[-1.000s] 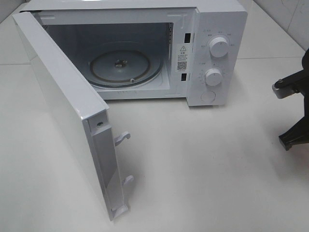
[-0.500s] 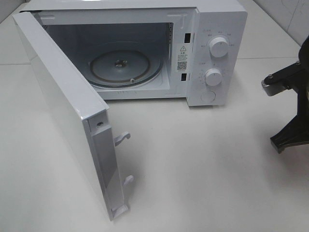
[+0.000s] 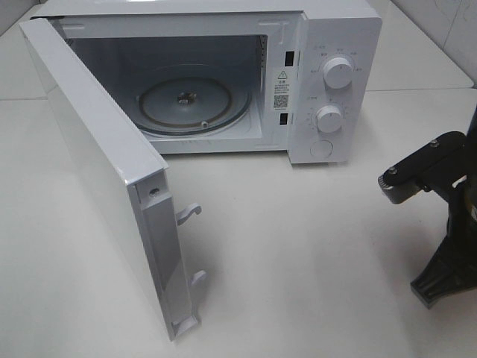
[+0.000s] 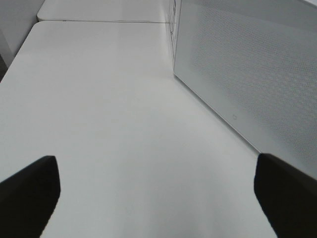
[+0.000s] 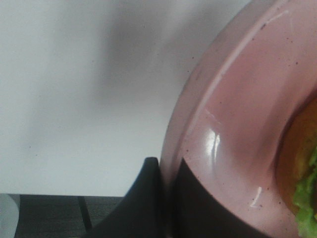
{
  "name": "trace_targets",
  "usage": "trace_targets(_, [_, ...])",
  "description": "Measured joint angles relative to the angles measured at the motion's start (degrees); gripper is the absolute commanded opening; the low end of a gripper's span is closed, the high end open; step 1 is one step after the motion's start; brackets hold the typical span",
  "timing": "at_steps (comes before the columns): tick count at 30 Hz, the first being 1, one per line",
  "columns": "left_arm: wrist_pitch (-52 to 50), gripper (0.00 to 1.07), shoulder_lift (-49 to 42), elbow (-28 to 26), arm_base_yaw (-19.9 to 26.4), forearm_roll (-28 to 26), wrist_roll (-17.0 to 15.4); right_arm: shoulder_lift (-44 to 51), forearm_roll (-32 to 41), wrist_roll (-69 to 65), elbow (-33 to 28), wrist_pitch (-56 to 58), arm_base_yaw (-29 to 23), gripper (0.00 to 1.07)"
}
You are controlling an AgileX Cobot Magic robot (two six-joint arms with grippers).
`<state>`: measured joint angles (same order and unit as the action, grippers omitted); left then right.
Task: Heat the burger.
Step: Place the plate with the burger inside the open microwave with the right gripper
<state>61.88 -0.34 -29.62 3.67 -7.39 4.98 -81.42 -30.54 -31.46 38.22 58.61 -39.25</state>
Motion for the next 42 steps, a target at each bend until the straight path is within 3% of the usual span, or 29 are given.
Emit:
trace_targets(21, [0.0, 1.02, 0.0, 0.0, 0.0, 0.0, 0.0, 4.64, 1.38, -0.06, -1.78, 4.87, -18.16, 0.0])
trace_targets(42, [0.0, 1.02, 0.0, 0.0, 0.0, 0.0, 0.0, 4.7, 0.06, 2.86, -1.78, 4.93, -19.37, 0.0])
